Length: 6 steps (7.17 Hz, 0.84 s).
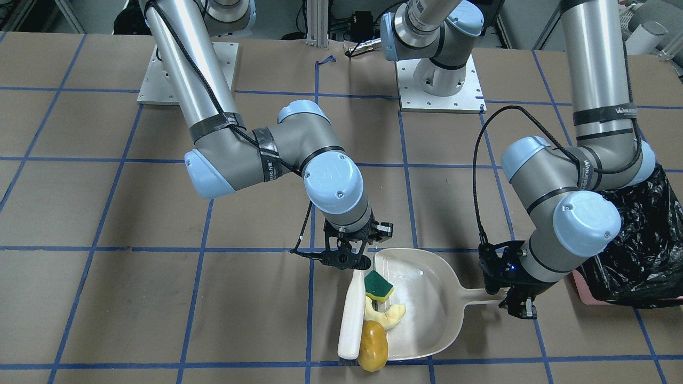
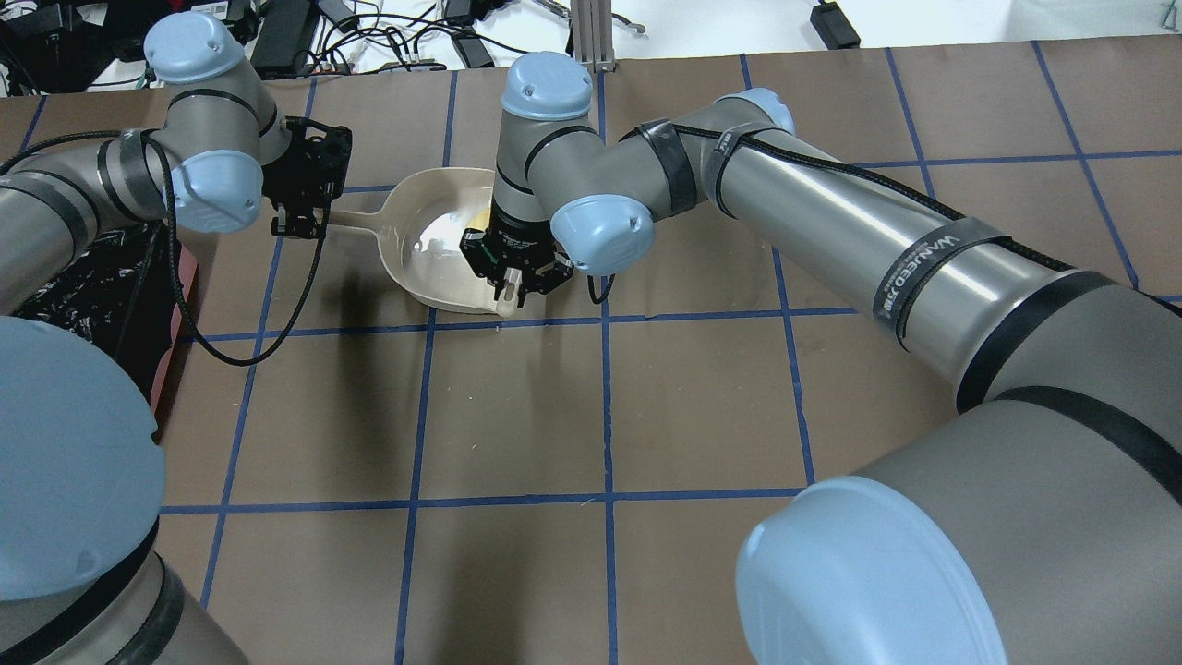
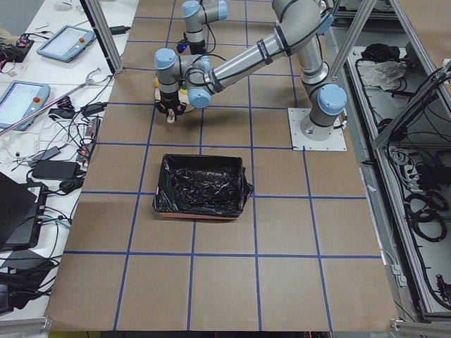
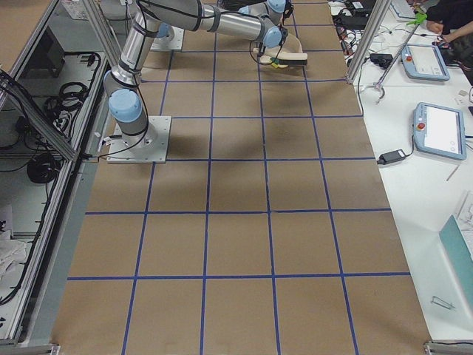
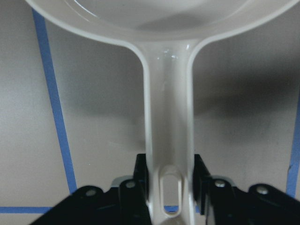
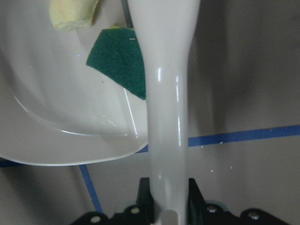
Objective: Sweep and dump trash into bin
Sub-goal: 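Sweep the brush across the dustpan toward the left gripper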
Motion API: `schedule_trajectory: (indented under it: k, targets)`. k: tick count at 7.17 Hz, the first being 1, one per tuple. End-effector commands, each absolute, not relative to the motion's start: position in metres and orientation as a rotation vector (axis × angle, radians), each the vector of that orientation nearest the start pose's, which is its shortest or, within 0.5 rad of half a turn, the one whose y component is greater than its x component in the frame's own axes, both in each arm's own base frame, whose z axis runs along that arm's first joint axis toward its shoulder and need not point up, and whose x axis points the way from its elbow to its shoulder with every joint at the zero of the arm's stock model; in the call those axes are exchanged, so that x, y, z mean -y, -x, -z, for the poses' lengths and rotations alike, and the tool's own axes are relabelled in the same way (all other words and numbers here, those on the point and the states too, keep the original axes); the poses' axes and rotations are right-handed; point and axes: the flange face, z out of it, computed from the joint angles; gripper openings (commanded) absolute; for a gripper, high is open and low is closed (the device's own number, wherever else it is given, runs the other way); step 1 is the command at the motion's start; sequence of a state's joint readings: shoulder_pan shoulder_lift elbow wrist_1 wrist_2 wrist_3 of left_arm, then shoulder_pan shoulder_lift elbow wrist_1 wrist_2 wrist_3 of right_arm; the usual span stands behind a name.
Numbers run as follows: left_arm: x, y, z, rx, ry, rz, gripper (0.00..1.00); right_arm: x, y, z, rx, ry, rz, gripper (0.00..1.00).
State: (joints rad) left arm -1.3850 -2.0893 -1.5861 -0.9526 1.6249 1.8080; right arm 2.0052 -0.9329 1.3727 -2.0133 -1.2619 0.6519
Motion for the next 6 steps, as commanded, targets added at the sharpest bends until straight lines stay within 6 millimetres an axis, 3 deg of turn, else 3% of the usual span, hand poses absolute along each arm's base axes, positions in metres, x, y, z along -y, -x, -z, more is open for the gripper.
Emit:
schedule_trajectory:
  k: [1, 6]
  targets:
    - [0.668, 0.004, -0.241, 2.237, 2.347, 0.001, 0.29, 0.564, -0.463, -0.247, -2.806, -0.352, -0.262, 0.00]
    - [0.668, 0.004, -0.241, 2.237, 2.347, 0.001, 0.29, 0.529, -0.513, -0.263, -2.623, -0.599, -0.419, 0.00]
